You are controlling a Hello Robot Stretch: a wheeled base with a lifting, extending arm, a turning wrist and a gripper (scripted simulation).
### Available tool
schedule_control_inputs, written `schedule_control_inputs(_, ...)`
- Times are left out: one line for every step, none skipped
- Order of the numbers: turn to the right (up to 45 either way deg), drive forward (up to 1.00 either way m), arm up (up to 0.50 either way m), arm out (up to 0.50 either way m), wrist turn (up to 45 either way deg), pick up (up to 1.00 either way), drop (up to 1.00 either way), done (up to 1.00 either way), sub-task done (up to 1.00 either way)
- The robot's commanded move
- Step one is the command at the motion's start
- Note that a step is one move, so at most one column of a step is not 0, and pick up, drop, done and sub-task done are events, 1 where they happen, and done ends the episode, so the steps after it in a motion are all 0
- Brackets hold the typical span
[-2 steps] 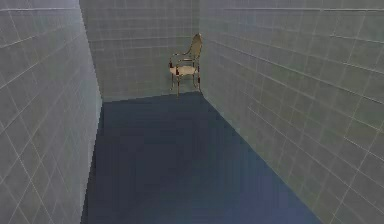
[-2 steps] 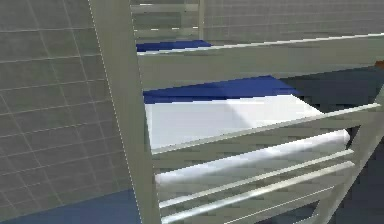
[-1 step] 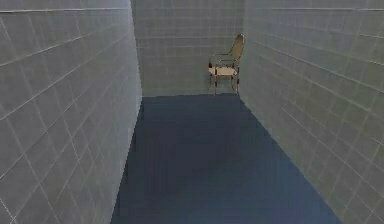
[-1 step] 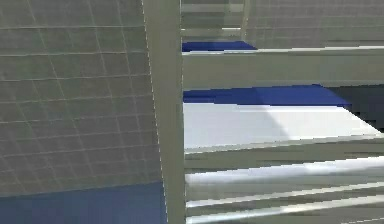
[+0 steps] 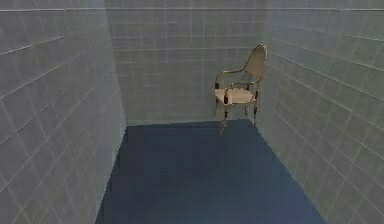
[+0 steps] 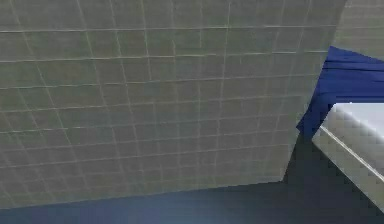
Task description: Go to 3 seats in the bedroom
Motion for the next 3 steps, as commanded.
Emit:
schedule_control_inputs(0.0, 1.0, 0.0, 0.0, 0.0, 0.0, 0.0, 0.0, 0.0)
schedule_control_inputs(-12.0, 0.0, 0.0, 0.0, 0.0, 0.0, 0.0, 0.0, 0.0)
schedule_control_inputs(0.0, 0.2, 0.0, 0.0, 0.0, 0.0, 0.0, 0.0, 0.0)
